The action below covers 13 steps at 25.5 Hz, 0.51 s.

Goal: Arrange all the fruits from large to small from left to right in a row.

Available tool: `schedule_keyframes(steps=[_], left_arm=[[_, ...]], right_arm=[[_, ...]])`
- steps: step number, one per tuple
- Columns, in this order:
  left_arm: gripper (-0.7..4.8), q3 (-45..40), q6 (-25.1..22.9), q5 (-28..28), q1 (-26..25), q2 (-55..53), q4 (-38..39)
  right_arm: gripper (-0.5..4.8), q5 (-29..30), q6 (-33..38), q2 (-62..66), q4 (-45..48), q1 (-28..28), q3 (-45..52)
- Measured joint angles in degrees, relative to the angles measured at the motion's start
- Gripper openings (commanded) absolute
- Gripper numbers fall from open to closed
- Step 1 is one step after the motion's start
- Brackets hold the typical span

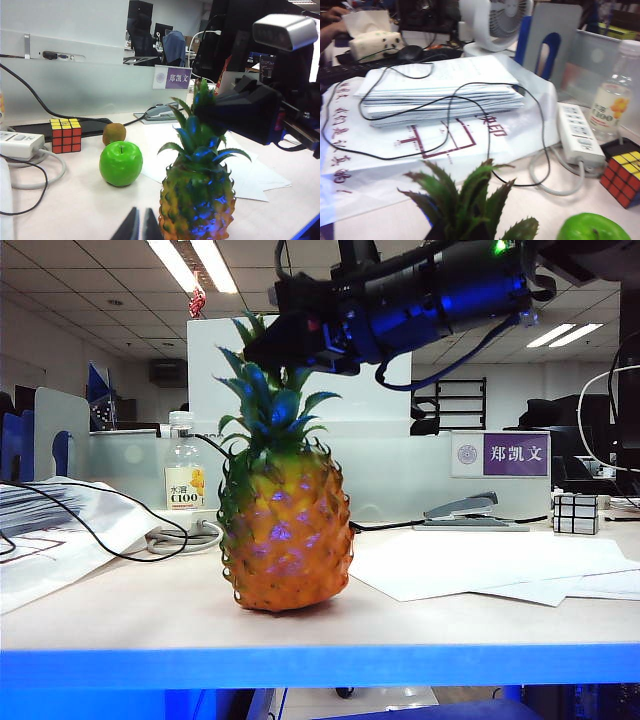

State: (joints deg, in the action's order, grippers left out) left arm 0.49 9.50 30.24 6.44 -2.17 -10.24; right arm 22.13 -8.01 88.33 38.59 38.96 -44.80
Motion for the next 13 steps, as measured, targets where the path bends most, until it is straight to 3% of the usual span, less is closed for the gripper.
schedule_keyframes(steps=[8,13], left_arm=[[0.26,0.0,0.0,0.39,0.0,0.0,0.02],[0.26,0.0,0.22,0.7,0.0,0.0,0.0]], right_arm=[[-0.02,0.92,-2.19,0.0,-0.83,7.63,0.0],[-0.02,-1.75,-4.13,-0.02,-0.81,7.78,0.0]])
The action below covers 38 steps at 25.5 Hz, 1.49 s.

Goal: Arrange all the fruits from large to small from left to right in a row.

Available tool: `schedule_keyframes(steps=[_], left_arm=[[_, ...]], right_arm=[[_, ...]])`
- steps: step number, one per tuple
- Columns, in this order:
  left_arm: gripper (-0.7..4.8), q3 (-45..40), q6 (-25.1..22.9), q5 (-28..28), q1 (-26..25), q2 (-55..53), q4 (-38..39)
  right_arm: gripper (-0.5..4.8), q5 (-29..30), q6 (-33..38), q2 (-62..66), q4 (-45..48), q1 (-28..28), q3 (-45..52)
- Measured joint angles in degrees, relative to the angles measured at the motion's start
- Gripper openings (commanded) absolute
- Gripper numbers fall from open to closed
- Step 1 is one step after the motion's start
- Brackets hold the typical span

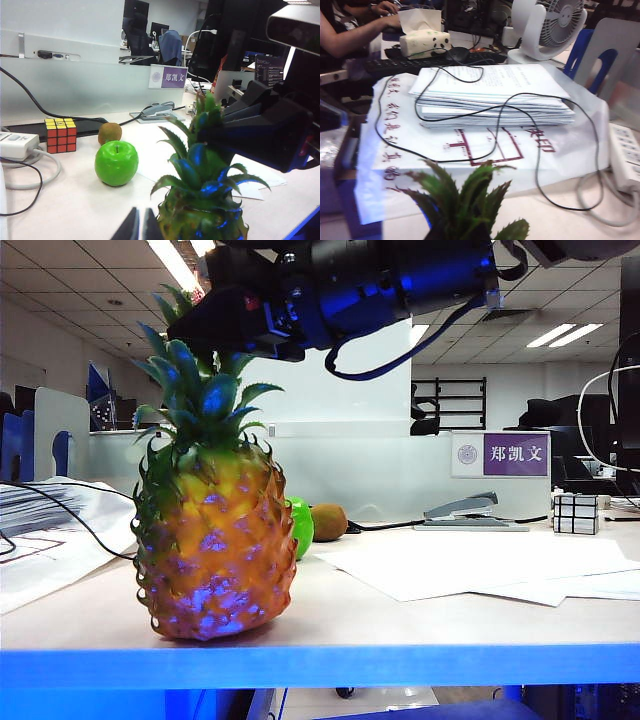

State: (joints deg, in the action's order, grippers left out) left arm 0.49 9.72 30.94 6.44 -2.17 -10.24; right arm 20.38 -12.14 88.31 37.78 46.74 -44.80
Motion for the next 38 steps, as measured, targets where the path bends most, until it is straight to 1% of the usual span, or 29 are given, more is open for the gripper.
schedule_keyframes(steps=[2,6,7,8,9,10,11,14,15,19,22,25,28,29,31,32,33,34,35,36,37,38], left_arm=[[0.26,0.0,0.2,0.79,0.0,0.0,0.02],[0.26,0.0,0.2,1.03,0.0,0.0,0.0],[0.26,0.0,0.2,1.01,0.0,0.0,0.0],[0.26,0.0,0.2,1.03,0.0,0.0,0.0],[0.26,0.0,0.2,1.03,0.0,0.0,0.0],[0.26,0.0,0.2,1.03,0.0,0.0,0.0],[0.27,0.0,0.2,1.03,0.0,0.0,0.0],[0.27,0.0,0.2,1.03,0.0,0.0,0.0],[0.27,0.0,0.2,1.03,0.0,0.0,0.0],[0.29,0.0,0.2,1.09,0.0,0.0,0.0],[0.3,0.0,0.11,2.38,0.0,0.0,0.0],[0.3,0.0,0.09,2.49,0.0,0.0,0.0],[0.3,0.0,0.07,2.49,0.0,0.0,0.0],[0.3,0.0,0.04,2.49,0.0,0.0,0.0],[0.31,0.0,0.02,2.49,0.0,0.0,0.0],[0.31,0.0,0.02,2.49,0.0,0.0,0.0],[0.31,0.0,0.02,2.51,0.0,0.0,-0.02],[0.31,0.0,0.02,2.51,0.0,0.0,-0.02],[0.31,0.0,0.02,2.49,0.0,0.0,-0.04],[0.31,0.0,0.0,2.49,0.0,0.0,0.02],[0.33,0.0,0.0,2.49,0.0,0.0,-0.02],[0.89,0.0,0.0,2.49,0.0,0.0,0.0]], right_arm=[[-0.02,-2.71,-2.82,0.02,0.07,0.0,-0.02],[-0.01,-3.3,-3.87,0.11,0.26,-0.48,-0.04],[0.06,-3.32,-3.87,0.11,0.26,-0.66,-0.04],[0.56,-3.34,-3.87,0.11,0.28,-0.7,-0.04],[1.52,-3.34,-3.91,0.13,0.28,-0.72,-0.04],[3.45,-3.34,-4.04,0.13,0.37,-0.7,-0.04],[4.44,-3.69,-4.2,0.11,0.81,-0.7,-0.04],[4.56,-7.72,-4.28,0.11,2.34,-0.76,-0.07],[4.74,-9.01,-4.22,0.13,3.15,-0.92,-0.07],[4.79,-9.84,-4.44,0.13,8.98,-2.56,-0.09],[4.79,-9.88,-4.44,0.11,16.41,-2.91,-0.13],[4.79,-10.47,-4.39,0.11,21.99,-5.2,-0.52],[4.79,-12.33,-4.46,0.09,22.77,-7.65,-1.81],[4.79,-13.66,-4.42,0.09,21.33,-9.51,-2.32],[4.79,-15.45,-3.52,1.68,14.99,-14.45,-4.85],[4.79,-15.43,-2.89,3.04,13.0,-16.33,-5.7],[4.79,-14.43,-1.99,6.32,10.8,-18.91,-7.23],[4.79,-13.09,-1.55,8.61,9.84,-20.26,-8.2],[4.79,-10.14,-0.04,12.09,7.72,-22.23,-9.73],[4.79,-8.02,0.96,13.44,6.38,-23.06,-10.75],[4.79,-2.56,3.78,16.79,3.1,-24.72,-14.67],[4.79,-0.85,4.52,18.01,1.84,-25.24,-16.15]])
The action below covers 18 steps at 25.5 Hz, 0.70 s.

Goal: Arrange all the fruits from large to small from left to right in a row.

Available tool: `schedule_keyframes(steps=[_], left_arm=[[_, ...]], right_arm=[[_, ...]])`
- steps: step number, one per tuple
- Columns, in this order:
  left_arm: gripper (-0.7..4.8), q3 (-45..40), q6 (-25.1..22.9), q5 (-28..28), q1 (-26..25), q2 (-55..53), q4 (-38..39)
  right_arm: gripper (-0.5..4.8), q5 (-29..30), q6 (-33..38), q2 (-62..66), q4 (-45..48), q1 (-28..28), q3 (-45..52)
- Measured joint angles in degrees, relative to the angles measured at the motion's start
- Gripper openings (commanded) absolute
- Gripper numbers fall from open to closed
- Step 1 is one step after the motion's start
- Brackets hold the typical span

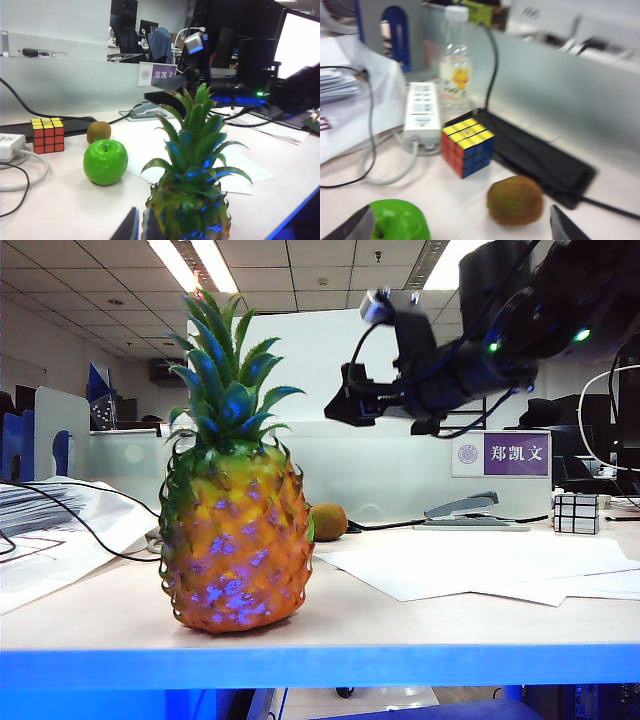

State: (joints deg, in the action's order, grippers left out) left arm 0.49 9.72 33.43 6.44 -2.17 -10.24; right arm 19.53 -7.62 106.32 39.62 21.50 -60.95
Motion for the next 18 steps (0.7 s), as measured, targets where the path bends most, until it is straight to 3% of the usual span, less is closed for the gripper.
schedule_keyframes(steps=[2,5,18], left_arm=[[1.61,0.0,0.0,0.02,0.0,0.0,0.02],[1.61,0.0,-1.22,2.75,0.0,0.0,-0.02],[1.61,0.0,-3.41,7.28,0.0,0.02,-0.02]], right_arm=[[4.79,4.28,0.96,3.69,-5.66,-0.85,-4.02],[4.79,11.19,1.03,7.3,-18.82,-0.76,-10.14],[4.79,21.29,-4.42,10.67,-31.23,-0.44,-16.5]])
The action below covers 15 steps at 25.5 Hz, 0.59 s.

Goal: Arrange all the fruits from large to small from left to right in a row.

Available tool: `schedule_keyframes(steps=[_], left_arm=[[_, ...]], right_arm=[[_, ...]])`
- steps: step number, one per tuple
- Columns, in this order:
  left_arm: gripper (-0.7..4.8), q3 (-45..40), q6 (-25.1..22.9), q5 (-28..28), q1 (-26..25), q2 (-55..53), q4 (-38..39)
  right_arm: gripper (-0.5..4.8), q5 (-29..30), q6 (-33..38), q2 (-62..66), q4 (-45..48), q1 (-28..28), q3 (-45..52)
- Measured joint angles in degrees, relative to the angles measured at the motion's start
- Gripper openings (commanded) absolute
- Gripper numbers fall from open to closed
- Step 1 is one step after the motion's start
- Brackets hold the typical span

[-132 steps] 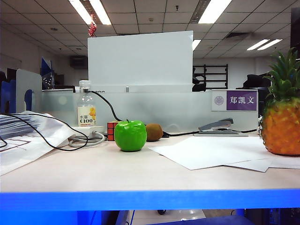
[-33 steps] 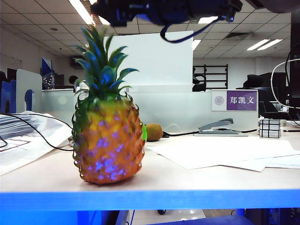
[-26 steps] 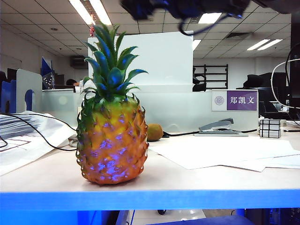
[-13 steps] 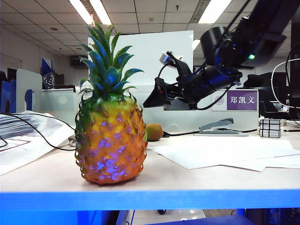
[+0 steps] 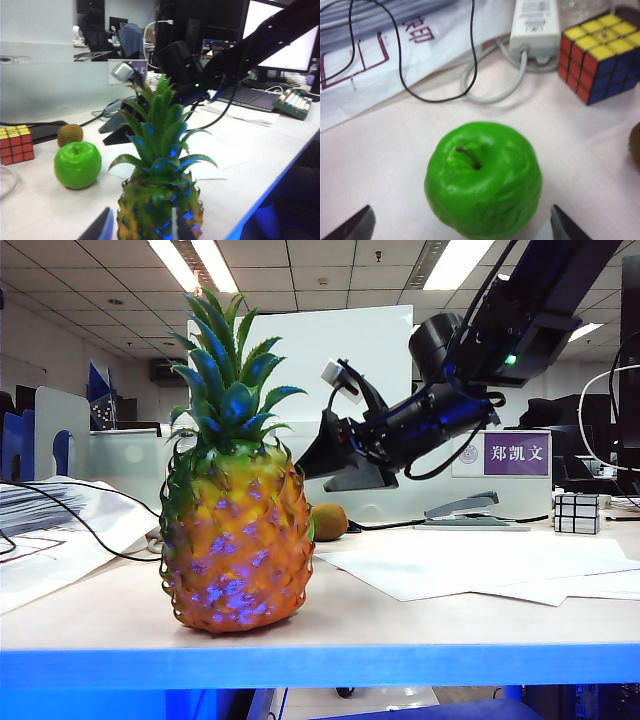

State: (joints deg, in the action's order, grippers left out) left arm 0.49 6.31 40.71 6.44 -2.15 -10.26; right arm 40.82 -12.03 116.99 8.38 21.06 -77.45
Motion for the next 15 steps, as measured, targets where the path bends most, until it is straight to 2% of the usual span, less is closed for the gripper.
schedule_keyframes(steps=[8,15], left_arm=[[1.61,0.0,-0.13,1.25,0.0,0.04,-0.13],[1.61,0.0,-0.13,1.31,0.02,0.04,-0.22]], right_arm=[[4.79,1.27,-0.42,3.19,-0.09,1.46,-1.64],[4.79,-1.18,-1.31,6.99,-0.11,3.58,-5.22]])
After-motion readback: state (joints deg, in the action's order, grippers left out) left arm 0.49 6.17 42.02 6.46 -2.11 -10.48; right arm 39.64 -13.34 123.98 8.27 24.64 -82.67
